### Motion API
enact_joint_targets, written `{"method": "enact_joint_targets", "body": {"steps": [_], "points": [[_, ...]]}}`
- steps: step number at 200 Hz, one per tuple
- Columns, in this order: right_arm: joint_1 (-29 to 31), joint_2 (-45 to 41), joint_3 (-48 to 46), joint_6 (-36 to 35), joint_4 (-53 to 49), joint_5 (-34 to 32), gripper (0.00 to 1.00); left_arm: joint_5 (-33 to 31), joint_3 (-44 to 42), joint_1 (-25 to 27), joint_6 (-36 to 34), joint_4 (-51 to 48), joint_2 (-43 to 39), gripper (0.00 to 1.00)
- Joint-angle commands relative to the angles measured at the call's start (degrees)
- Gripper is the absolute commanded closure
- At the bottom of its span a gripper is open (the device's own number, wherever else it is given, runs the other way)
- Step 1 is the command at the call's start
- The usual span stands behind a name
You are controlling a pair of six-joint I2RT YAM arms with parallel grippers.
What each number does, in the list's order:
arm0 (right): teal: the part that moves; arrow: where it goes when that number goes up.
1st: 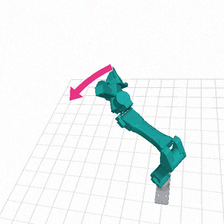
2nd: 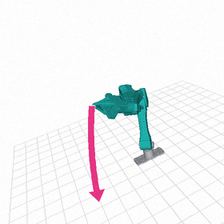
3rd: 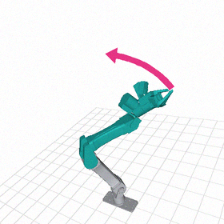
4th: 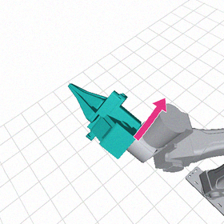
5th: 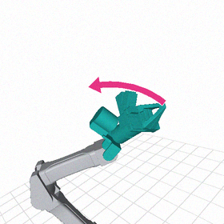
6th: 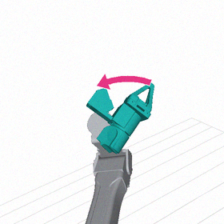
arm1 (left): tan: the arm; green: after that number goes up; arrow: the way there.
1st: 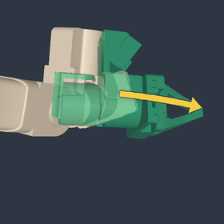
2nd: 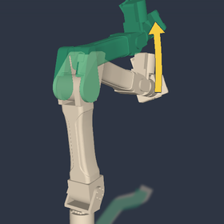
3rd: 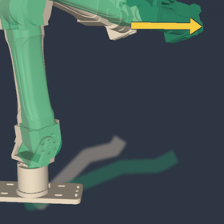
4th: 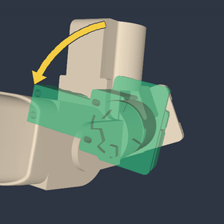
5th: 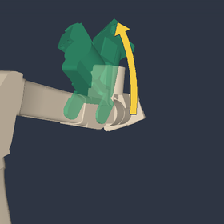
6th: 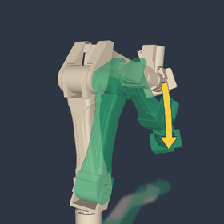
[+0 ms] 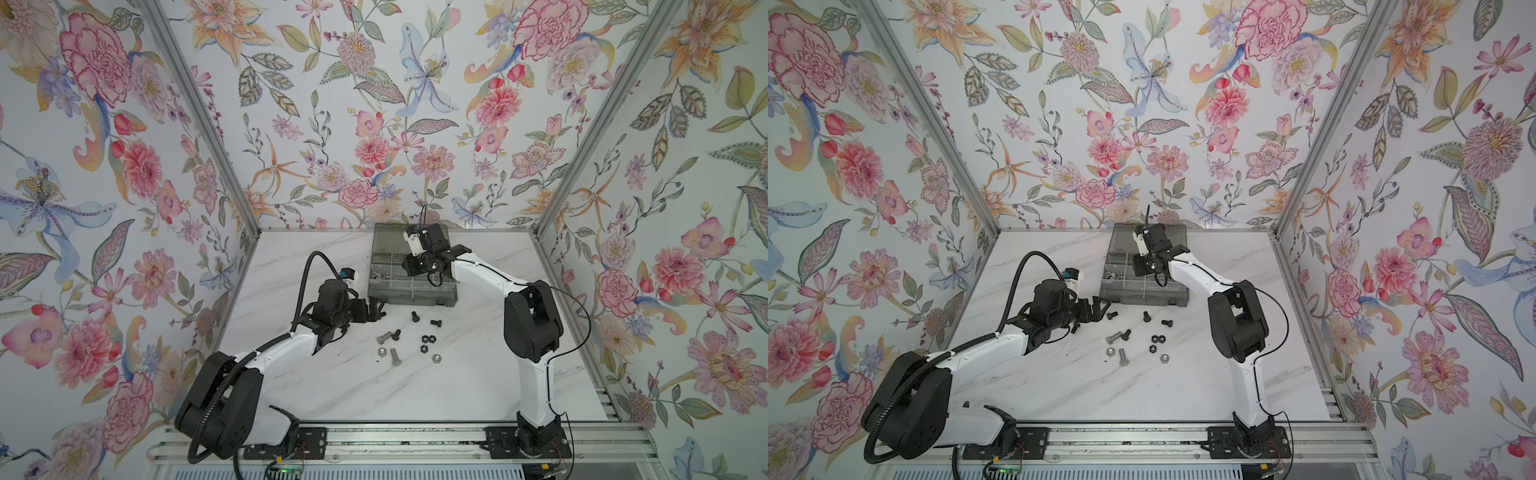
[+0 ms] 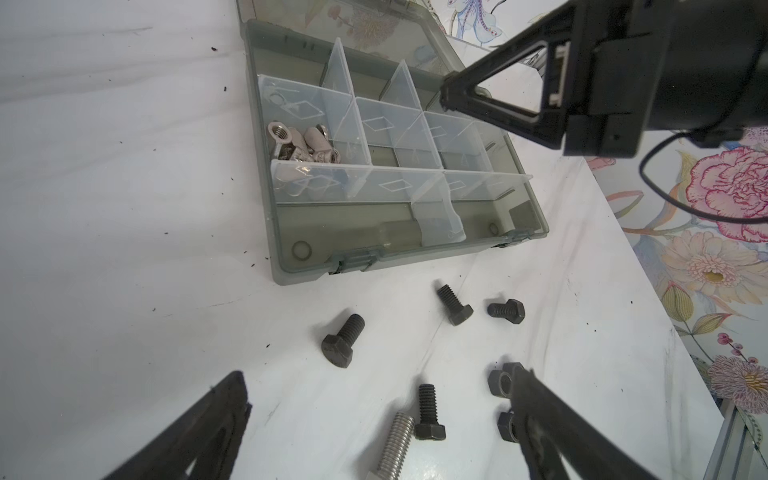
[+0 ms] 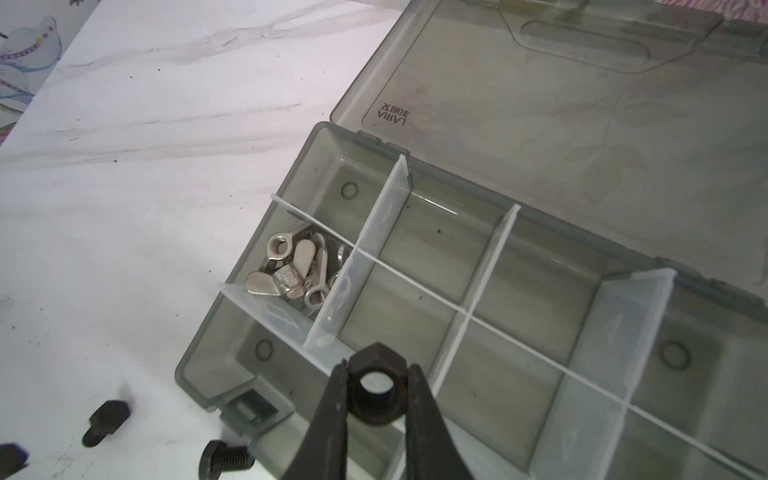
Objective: Sort the screws and nuts into containers
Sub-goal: 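Carry the dark hex nut with the right gripper into a box compartment, then open the right gripper to drop the hex nut and return over the pile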
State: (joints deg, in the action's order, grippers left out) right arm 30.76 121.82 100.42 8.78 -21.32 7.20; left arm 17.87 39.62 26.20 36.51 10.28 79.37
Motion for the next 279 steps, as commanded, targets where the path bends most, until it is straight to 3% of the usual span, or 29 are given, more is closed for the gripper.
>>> {"method": "enact_joint_targets", "body": {"steps": [1,109,160,217,279], "points": [[0.17,2.69,3.04,-0.70,-3.11,0.97,0.97,0.70,-0.51,-0.54,0.10,-0.86,-1.24,0.01],[0.00,4.05,2.33,-1.22,-3.25,0.10,0.65,0.65,0.80,-0.54,0.32,-1.42,-0.27,0.01],[-0.09,-1.17,-0.24,-1.40,-3.29,1.75,0.54,0.16,0.56,-0.65,0.58,-1.49,-0.71,0.01],[0.09,-16.28,-17.16,-0.28,-3.27,2.95,0.49,-0.27,0.13,-0.62,0.71,-0.80,-0.80,0.01],[1.29,-32.33,-38.39,5.69,-3.26,1.15,0.46,-0.22,0.43,-0.61,0.76,-0.97,-0.63,0.01]]}}
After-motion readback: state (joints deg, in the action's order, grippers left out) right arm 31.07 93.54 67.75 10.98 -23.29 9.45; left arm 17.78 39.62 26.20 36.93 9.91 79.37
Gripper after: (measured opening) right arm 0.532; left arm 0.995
